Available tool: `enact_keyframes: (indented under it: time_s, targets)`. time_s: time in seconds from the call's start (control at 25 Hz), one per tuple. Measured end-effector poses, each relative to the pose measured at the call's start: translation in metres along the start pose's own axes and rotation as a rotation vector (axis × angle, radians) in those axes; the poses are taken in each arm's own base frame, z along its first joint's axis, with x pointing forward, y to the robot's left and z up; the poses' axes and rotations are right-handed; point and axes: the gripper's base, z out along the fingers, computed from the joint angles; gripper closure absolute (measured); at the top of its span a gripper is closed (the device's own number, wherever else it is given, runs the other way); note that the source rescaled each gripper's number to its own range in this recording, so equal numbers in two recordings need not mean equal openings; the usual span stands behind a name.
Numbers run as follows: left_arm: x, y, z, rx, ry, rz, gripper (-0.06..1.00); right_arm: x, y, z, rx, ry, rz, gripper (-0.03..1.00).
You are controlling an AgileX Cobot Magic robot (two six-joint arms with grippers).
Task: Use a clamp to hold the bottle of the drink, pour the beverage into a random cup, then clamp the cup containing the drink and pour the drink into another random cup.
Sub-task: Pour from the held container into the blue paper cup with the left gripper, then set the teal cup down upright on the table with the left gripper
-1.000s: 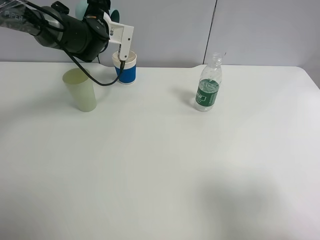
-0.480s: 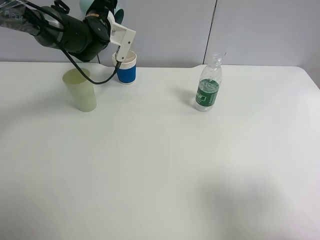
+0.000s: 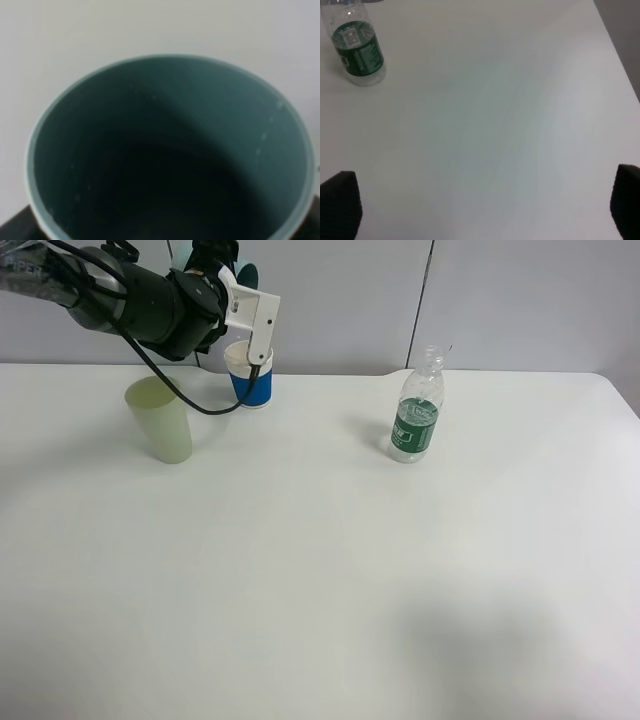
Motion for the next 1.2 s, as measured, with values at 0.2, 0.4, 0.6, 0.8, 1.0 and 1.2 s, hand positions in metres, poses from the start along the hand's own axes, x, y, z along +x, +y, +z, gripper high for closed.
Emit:
enact_keyframes:
  time_s: [0.2,0.4,0.6,0.8,1.0,1.2]
  targets:
    - [0.002,0.016,-0.021,0.046,-0.071,-0.184,0.91,0.0,0.0,0.0,0.0,0.0,0.0,-0.03]
    - [0.015,0.027,-0.052,0.091,-0.129,-0.389,0.91,0.0,0.0,0.0,0.0,0.0,0.0,-0.03]
    - [0.034,0.026,-0.091,0.151,-0.18,-0.609,0.91,0.0,0.0,0.0,0.0,0.0,0.0,-0.03]
    - [0.052,0.025,-0.133,0.166,-0.272,-0.825,0.91,0.0,0.0,0.0,0.0,0.0,0.0,-0.03]
    - [0.068,0.025,-0.176,0.18,-0.403,-1.105,0.91,0.0,0.0,0.0,0.0,0.0,0.0,-0.03]
    - [0.074,0.014,-0.208,0.28,-0.522,-1.341,0.91,0.0,0.0,0.0,0.0,0.0,0.0,-0.03]
